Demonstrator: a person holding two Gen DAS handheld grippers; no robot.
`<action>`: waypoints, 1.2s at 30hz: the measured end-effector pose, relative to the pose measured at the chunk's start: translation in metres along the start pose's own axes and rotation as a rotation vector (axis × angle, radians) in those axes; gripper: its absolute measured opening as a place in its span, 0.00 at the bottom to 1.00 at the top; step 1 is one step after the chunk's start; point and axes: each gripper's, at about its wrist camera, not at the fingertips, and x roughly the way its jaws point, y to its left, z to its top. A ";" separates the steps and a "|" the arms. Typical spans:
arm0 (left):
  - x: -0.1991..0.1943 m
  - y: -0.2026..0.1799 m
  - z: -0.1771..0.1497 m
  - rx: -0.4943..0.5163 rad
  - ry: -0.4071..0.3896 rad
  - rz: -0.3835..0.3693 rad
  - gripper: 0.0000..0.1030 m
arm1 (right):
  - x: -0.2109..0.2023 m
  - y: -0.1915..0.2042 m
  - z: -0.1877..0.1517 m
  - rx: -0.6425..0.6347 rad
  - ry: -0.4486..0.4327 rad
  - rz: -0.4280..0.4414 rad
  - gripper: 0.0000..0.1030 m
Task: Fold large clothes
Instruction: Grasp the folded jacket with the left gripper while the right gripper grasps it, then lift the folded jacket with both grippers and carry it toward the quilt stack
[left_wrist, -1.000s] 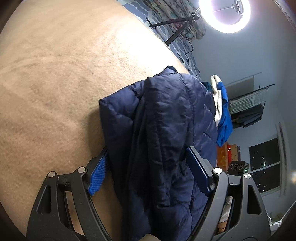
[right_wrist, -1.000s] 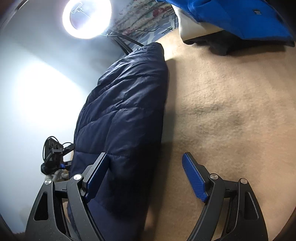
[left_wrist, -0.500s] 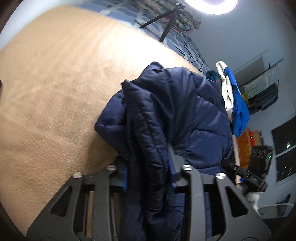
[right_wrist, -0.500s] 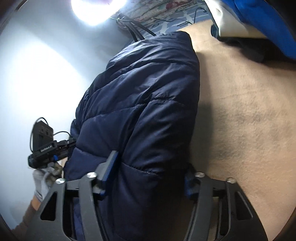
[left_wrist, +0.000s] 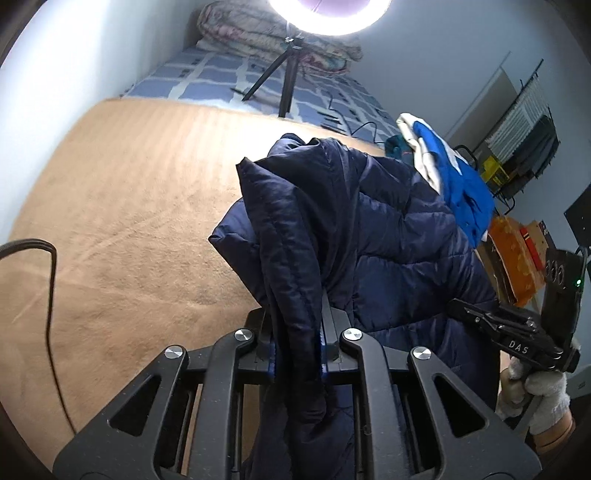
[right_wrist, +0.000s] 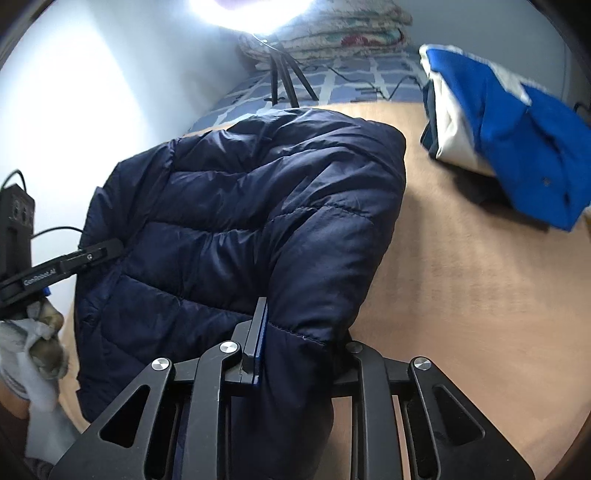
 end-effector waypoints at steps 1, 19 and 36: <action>-0.007 -0.002 -0.002 0.006 -0.005 -0.002 0.13 | -0.009 0.003 -0.002 -0.007 -0.007 -0.010 0.19; -0.111 -0.082 -0.023 0.095 -0.114 -0.108 0.13 | -0.158 0.032 -0.029 -0.014 -0.160 -0.145 0.18; -0.100 -0.175 0.018 0.177 -0.182 -0.126 0.13 | -0.217 -0.022 0.001 -0.006 -0.248 -0.190 0.18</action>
